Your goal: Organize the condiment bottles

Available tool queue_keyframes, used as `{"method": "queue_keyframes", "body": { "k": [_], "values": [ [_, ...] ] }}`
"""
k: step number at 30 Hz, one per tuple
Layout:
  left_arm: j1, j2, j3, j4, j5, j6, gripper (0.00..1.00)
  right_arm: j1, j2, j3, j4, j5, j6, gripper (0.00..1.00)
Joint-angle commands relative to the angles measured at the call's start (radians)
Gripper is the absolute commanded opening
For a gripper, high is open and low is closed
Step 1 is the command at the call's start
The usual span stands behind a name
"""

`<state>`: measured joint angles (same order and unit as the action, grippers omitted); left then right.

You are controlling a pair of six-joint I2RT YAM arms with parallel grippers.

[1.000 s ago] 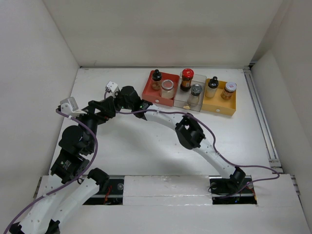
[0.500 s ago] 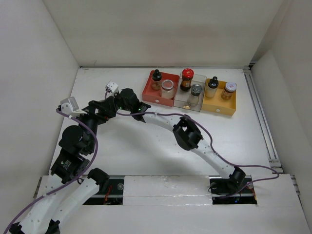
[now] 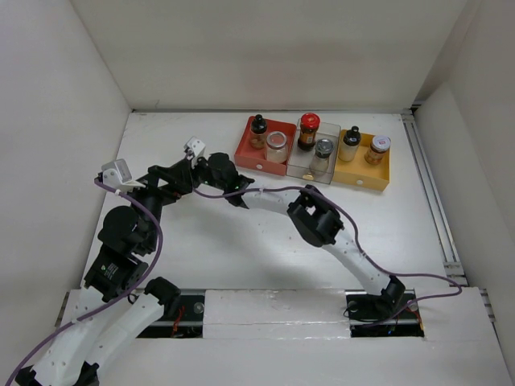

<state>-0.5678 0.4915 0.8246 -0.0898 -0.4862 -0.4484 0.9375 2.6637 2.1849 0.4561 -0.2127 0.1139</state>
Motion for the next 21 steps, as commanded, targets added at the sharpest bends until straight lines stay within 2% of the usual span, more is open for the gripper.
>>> {"method": "queue_keyframes", "body": {
  "k": [1,6,9,17,21],
  "values": [
    [0.0,0.005,0.008,0.048,0.009,0.017,1.0,-0.002,-0.181,-0.198,0.142,0.009,0.02,0.63],
    [0.0,0.005,0.008,0.048,0.02,0.017,1.0,-0.035,-0.447,-0.593,0.265,0.009,0.01,0.61],
    [0.0,0.005,0.008,0.048,0.02,0.017,1.0,-0.061,-0.659,-0.782,0.306,-0.002,0.01,0.59],
    [0.0,0.005,0.008,0.048,0.029,0.017,1.0,-0.175,-1.031,-1.134,0.326,-0.024,0.044,0.58],
    [0.0,0.005,0.008,0.048,0.029,0.017,1.0,-0.265,-1.21,-1.26,0.233,0.028,0.044,0.58]
  ]
}}
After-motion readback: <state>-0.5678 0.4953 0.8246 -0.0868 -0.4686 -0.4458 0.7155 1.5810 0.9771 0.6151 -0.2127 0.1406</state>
